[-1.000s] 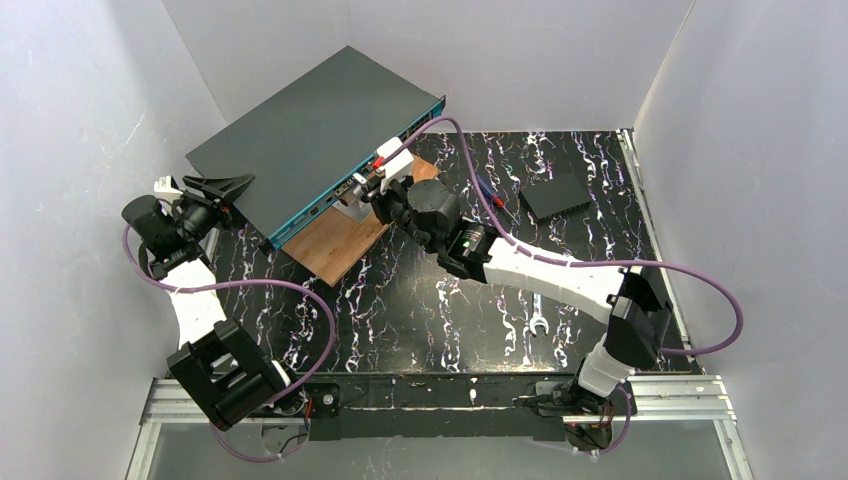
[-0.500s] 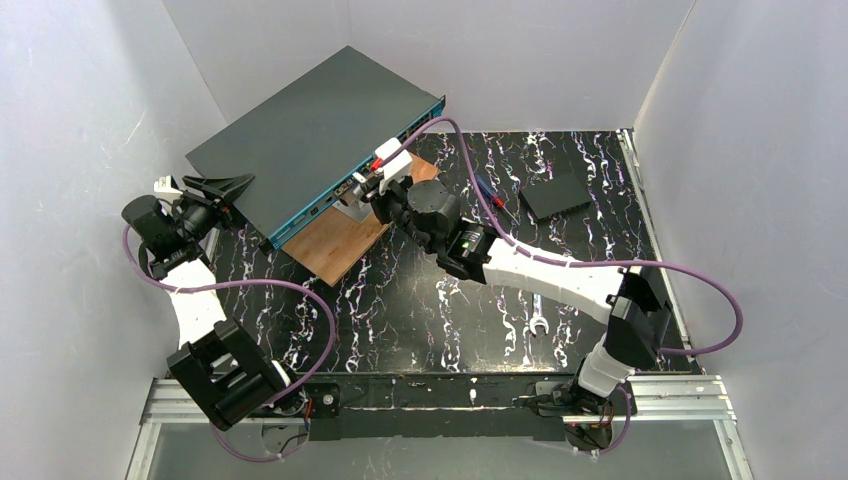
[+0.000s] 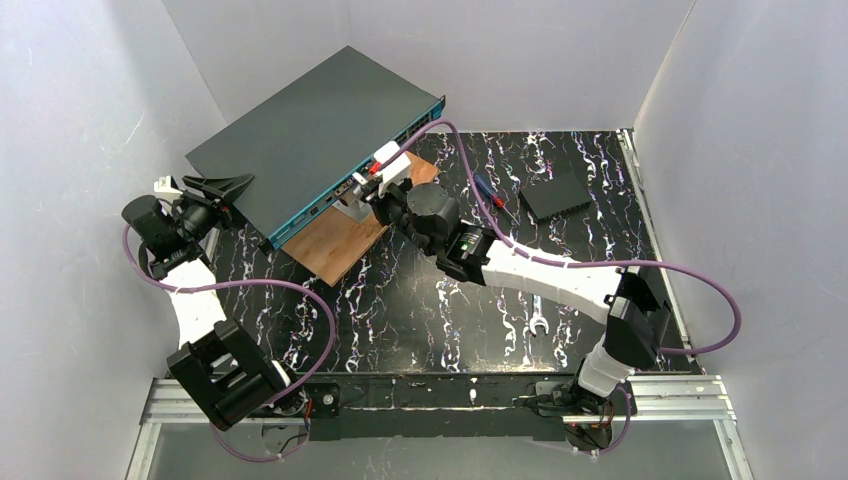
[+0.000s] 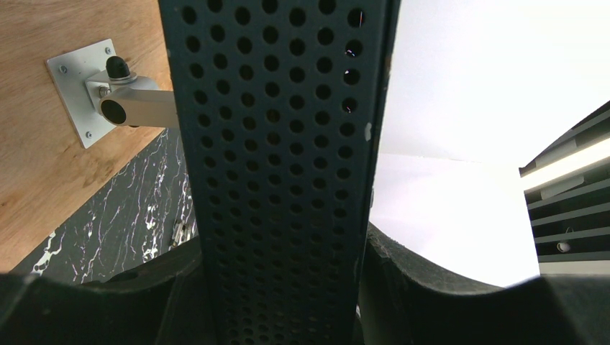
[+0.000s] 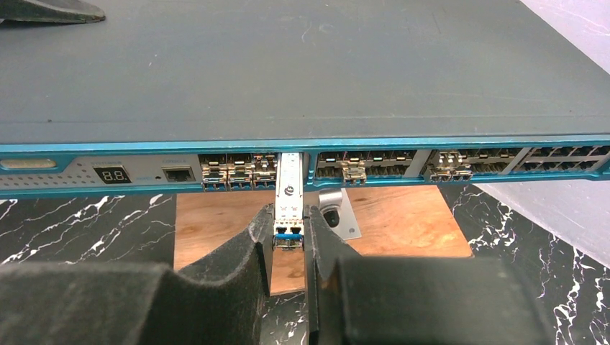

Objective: Insert the plug into the switch port
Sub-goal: Insert the connector into the switch port.

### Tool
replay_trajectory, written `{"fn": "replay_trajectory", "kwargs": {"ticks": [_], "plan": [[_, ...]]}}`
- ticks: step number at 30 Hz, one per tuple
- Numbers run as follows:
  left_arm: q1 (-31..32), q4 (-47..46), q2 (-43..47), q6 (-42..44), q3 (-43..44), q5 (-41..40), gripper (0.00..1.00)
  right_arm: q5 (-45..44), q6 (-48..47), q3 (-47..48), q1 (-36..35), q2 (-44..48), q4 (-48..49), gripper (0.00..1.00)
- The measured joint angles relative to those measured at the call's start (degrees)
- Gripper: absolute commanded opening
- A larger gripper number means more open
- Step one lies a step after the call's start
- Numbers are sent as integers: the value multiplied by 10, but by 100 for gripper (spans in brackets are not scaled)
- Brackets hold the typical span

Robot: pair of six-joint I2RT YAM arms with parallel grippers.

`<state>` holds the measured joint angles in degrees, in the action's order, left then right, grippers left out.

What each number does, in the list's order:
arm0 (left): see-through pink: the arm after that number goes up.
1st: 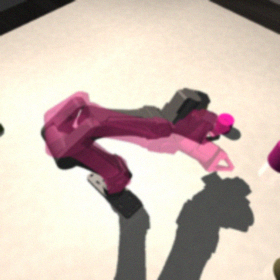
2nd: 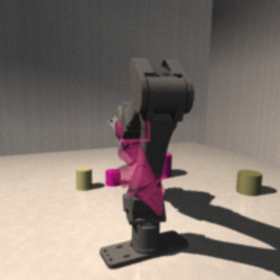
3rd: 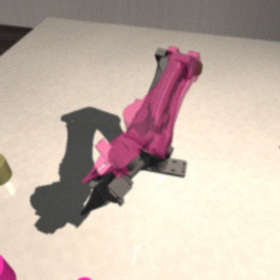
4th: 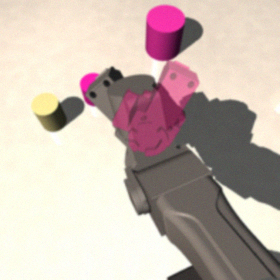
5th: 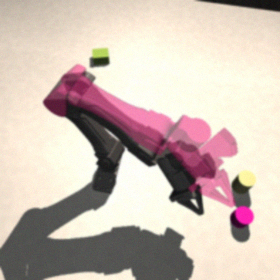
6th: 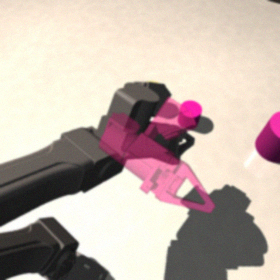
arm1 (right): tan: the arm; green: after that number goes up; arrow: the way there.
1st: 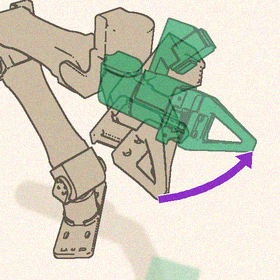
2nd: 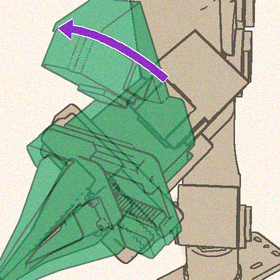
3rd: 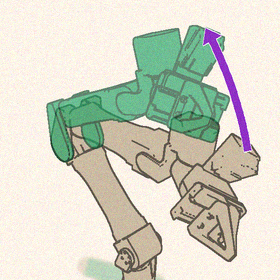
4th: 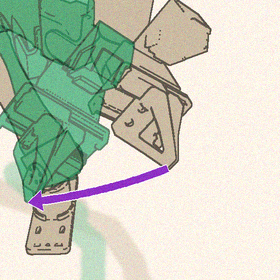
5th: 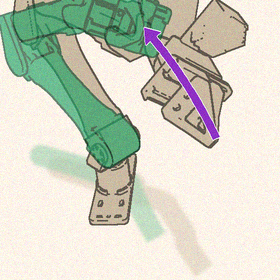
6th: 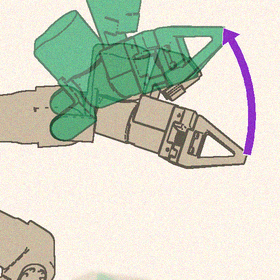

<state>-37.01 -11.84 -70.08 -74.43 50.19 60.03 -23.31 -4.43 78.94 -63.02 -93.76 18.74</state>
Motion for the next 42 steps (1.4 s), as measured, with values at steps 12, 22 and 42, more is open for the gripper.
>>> {"fn": "replay_trajectory", "kwargs": {"ticks": [12,22,42], "plan": [[0,0,0,0,0,1,0,-1,-3,-11,0,0,8,1],[0,0,0,0,0,1,0,-1,-2,-11,0,1,10,1],[0,0,0,0,0,1,0,-1,-3,-11,0,-1,24,1]]}}
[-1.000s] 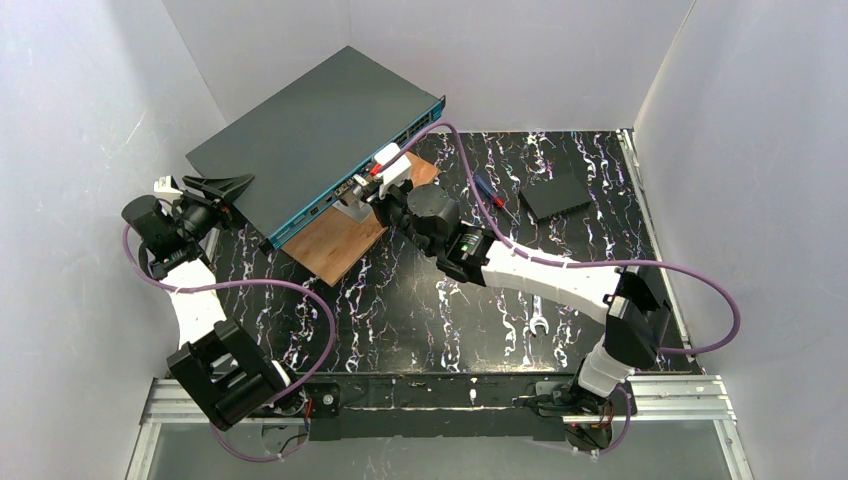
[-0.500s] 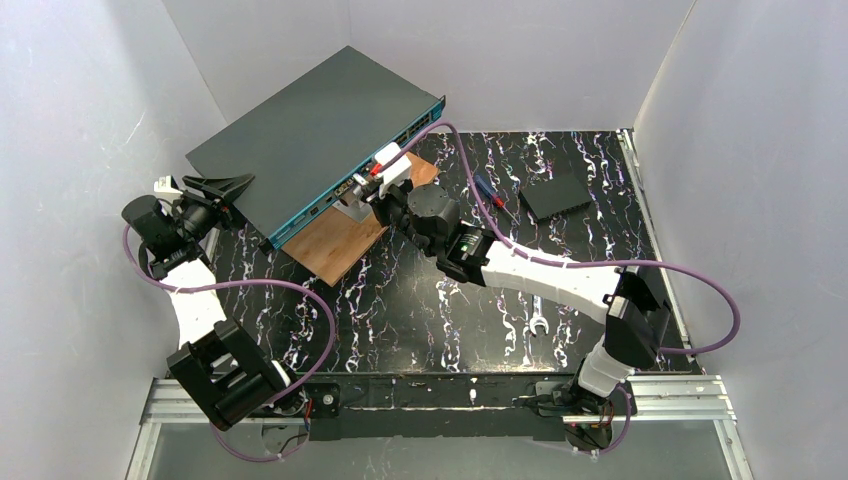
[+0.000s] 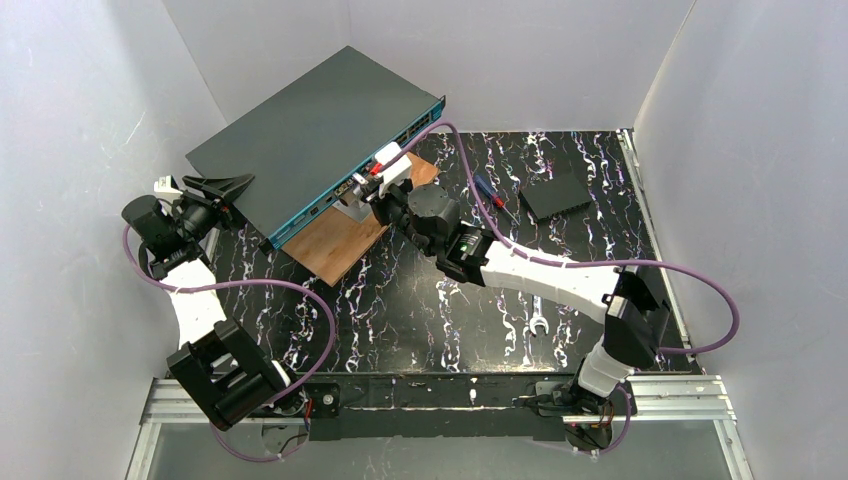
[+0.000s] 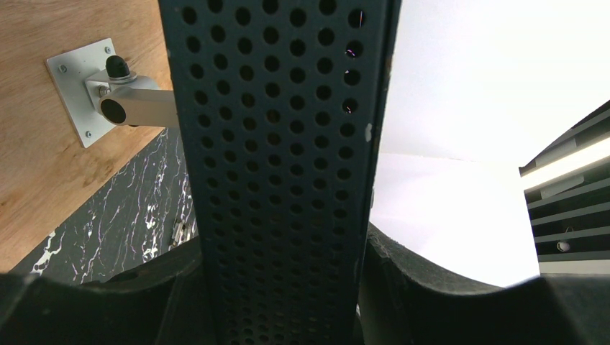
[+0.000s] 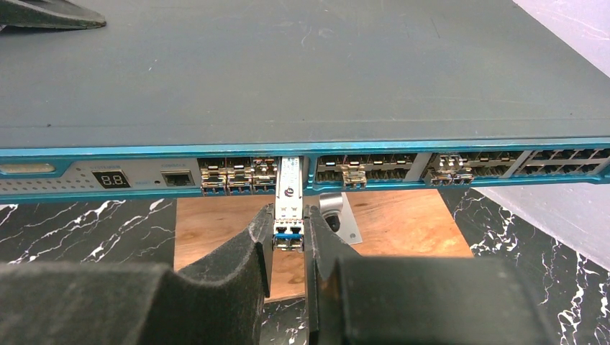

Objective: Insert the plug into the switch port
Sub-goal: Insert the connector into the switch port.

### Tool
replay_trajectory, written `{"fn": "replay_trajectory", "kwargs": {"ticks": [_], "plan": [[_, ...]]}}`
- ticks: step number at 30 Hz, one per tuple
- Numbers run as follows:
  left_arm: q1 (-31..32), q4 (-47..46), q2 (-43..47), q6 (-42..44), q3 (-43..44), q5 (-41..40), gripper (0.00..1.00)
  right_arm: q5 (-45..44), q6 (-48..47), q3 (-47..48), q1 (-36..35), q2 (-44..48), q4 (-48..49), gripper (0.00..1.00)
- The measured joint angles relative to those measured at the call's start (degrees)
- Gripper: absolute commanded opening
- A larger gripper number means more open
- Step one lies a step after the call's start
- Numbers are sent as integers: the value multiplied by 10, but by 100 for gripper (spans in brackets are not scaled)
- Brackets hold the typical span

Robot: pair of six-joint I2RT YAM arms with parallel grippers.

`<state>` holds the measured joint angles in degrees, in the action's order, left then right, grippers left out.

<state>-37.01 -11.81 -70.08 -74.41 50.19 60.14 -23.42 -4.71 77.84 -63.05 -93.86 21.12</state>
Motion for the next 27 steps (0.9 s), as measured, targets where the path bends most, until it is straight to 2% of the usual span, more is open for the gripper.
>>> {"fn": "replay_trajectory", "kwargs": {"ticks": [19,27], "plan": [[0,-1,0,-1,0,-2,0,1,0,5,4,-16,12,1],[0,-2,0,-3,0,-5,0,7,7,43,6,-23,-41,1]]}}
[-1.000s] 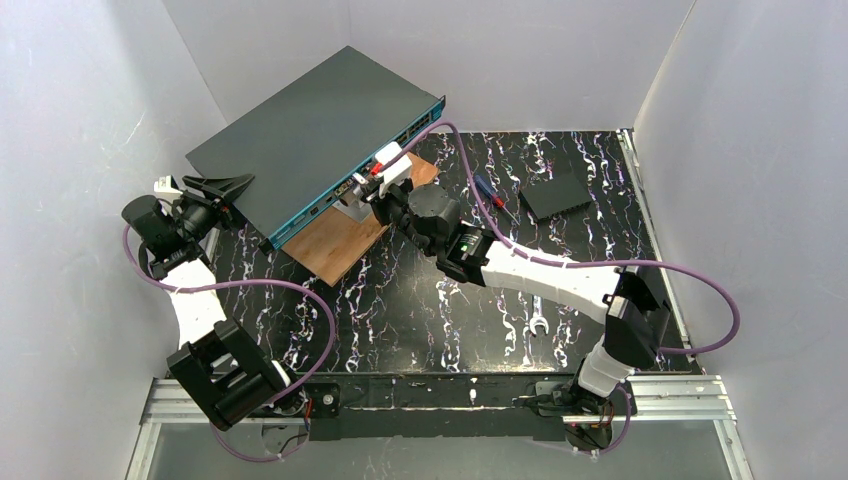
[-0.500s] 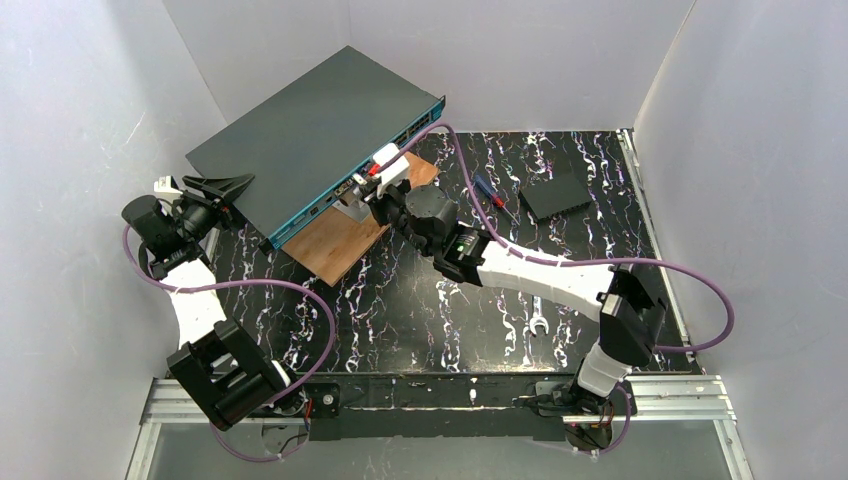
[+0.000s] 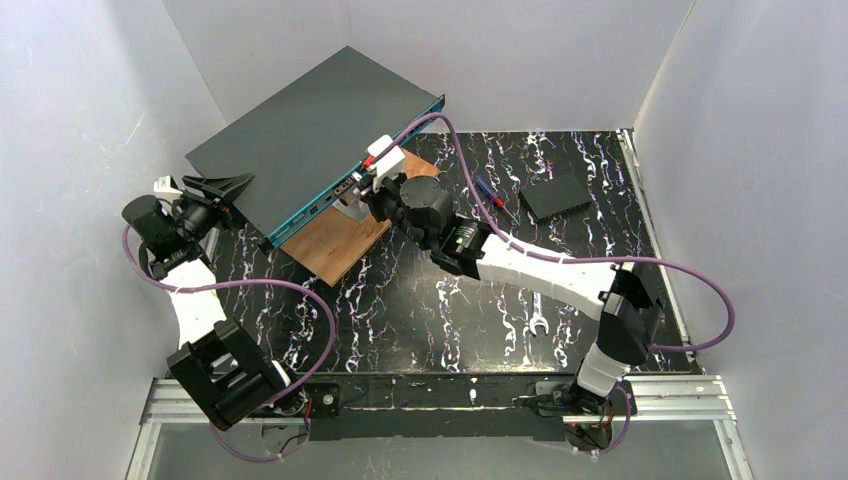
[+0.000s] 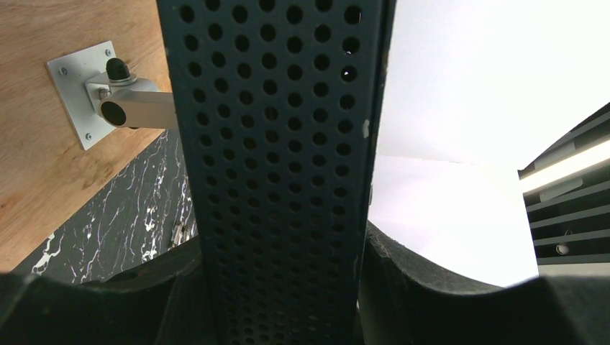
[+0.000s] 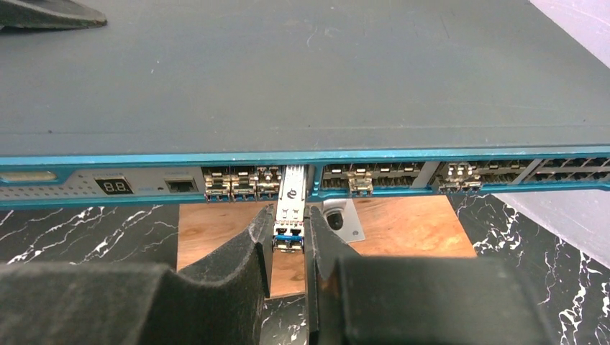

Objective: Insert the plug into the switch port
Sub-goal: Insert the connector into the switch port.

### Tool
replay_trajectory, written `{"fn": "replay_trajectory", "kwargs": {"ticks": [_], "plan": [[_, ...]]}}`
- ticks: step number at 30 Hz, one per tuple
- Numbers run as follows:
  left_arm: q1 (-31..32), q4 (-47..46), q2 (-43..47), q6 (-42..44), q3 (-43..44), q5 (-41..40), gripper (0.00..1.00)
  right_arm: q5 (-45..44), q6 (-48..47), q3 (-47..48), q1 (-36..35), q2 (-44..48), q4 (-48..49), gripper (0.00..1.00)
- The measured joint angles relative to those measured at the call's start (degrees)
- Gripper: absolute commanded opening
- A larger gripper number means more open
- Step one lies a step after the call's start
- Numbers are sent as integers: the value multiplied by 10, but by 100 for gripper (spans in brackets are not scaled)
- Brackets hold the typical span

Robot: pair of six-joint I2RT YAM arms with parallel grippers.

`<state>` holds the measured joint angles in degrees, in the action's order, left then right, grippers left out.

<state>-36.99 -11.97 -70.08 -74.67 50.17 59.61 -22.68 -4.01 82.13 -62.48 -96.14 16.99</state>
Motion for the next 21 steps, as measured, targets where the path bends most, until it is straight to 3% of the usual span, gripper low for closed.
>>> {"fn": "replay_trajectory", "kwargs": {"ticks": [14,21], "plan": [[0,0,0,0,0,1,0,40,12,41,17,-4,-46,1],[0,-1,0,0,-1,0,0,45,7,-3,18,0,31,1]]}}
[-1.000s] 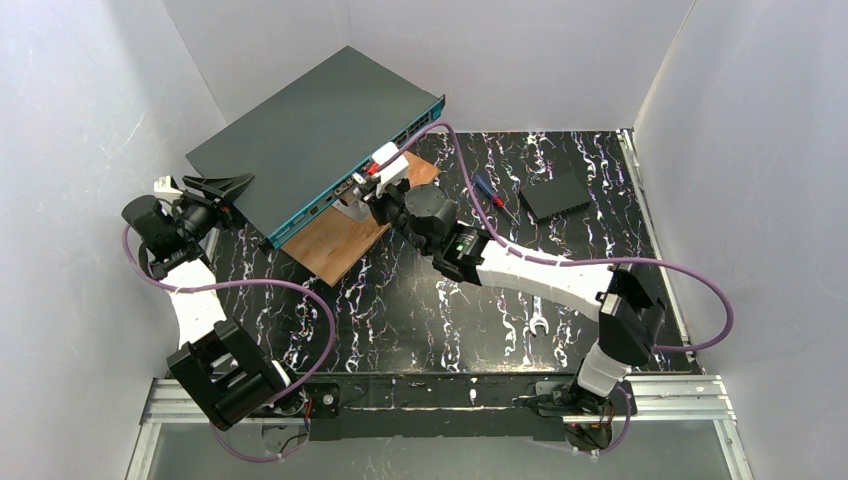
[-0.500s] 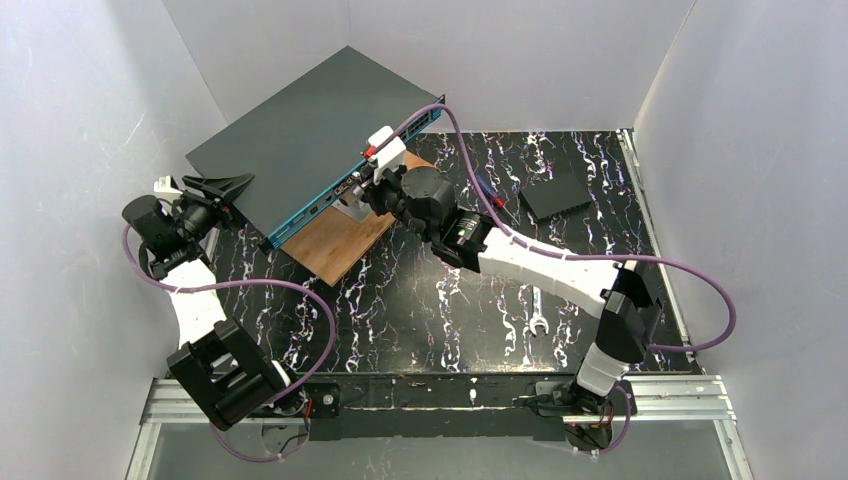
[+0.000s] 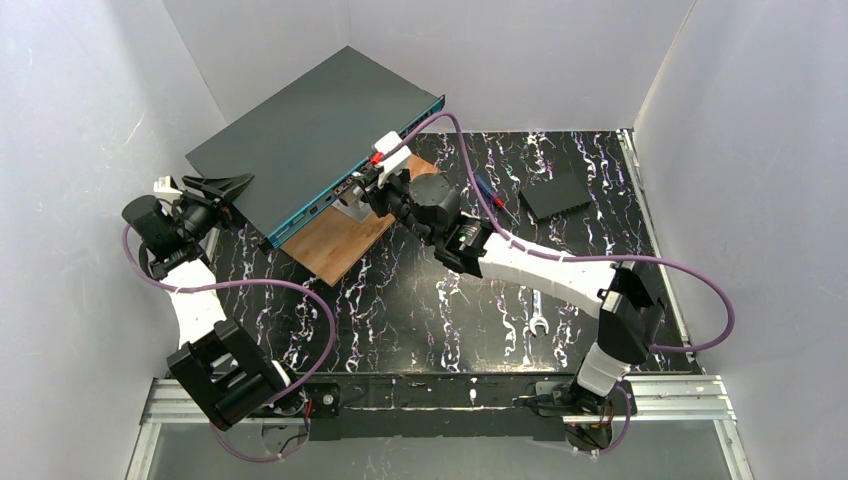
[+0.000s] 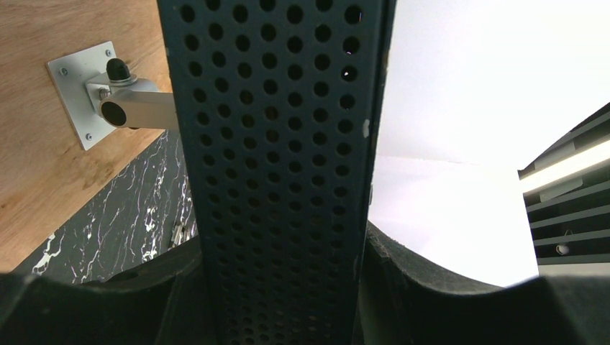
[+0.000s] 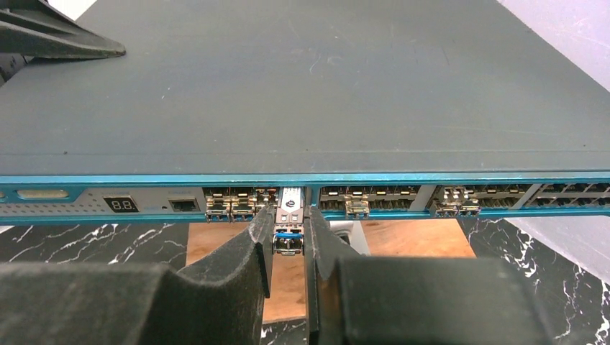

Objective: Insert the plug into the switch port
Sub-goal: Insert the connector into the switch port.

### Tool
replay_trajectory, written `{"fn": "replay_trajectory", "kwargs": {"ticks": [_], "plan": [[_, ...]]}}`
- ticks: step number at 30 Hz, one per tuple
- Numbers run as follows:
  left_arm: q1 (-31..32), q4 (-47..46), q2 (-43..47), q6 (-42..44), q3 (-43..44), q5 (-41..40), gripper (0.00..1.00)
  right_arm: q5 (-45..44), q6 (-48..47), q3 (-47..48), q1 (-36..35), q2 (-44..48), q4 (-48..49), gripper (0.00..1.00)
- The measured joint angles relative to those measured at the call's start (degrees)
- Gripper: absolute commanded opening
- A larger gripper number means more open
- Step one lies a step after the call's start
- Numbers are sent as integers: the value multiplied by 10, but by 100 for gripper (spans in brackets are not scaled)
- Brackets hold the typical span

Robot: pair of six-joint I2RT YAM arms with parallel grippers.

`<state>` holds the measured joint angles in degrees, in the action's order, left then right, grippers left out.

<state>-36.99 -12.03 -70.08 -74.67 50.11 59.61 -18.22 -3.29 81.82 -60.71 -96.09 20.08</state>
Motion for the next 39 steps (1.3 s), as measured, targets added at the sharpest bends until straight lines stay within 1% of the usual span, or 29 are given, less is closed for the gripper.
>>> {"fn": "replay_trajectory", "kwargs": {"ticks": [4,15,27,35,39], "plan": [[0,0,0,0,0,0,0,0,-3,-21,0,1,45,1],[0,0,0,-1,0,-1,0,4,-17,-44,1,0,92,1],[0,-2,0,3,0,5,0,22,-25,-99,7,-12,179,1],[0,-2,0,3,0,5,0,30,-29,-102,7,-14,191,1],[0,-2,0,3,0,5,0,30,-30,-90,7,-17,176,1]]}}
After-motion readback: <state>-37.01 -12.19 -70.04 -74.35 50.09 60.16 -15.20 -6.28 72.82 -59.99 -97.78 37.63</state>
